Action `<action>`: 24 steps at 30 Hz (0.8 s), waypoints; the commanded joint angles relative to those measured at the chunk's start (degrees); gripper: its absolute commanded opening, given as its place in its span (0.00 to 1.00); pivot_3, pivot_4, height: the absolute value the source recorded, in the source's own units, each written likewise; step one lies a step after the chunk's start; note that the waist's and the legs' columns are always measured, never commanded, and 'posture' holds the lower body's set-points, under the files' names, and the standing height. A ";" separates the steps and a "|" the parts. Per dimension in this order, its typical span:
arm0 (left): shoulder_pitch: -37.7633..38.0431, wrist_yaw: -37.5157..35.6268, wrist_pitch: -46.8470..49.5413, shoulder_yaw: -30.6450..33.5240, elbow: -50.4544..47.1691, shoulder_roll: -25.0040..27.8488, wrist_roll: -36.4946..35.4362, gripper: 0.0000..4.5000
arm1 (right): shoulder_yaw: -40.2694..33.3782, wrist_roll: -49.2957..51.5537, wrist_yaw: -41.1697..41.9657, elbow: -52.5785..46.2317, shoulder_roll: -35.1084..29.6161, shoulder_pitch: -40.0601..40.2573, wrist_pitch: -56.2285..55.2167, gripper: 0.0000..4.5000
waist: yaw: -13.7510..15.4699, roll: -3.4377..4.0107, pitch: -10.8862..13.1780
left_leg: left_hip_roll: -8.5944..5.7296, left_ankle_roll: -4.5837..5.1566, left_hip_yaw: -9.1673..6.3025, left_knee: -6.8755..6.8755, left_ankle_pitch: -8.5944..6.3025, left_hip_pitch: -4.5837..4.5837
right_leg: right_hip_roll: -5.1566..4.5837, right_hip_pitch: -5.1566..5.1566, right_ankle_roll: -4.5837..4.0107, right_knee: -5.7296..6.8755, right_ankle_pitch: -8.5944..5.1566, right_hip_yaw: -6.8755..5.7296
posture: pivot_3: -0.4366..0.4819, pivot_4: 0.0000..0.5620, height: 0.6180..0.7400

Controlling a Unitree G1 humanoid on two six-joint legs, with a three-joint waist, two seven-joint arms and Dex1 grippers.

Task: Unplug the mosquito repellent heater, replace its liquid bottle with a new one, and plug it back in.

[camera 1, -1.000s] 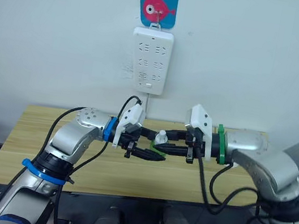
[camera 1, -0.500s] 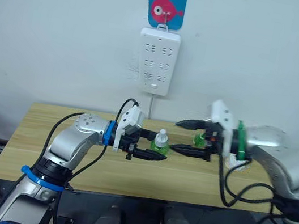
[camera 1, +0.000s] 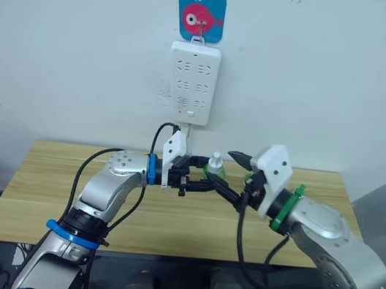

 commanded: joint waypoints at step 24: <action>2.61 -9.94 -3.37 -0.86 -5.63 5.98 -2.35 0.50 | 7.19 6.49 53.06 25.43 -18.64 -21.63 -14.66 0.23 | 0.37 0.04 -0.54 | 0.09 0.13 -0.01 -0.10 -0.07 0.51 | 0.36 0.53 0.00 -0.15 -0.02 -0.03 | 0.36 0.22 0.94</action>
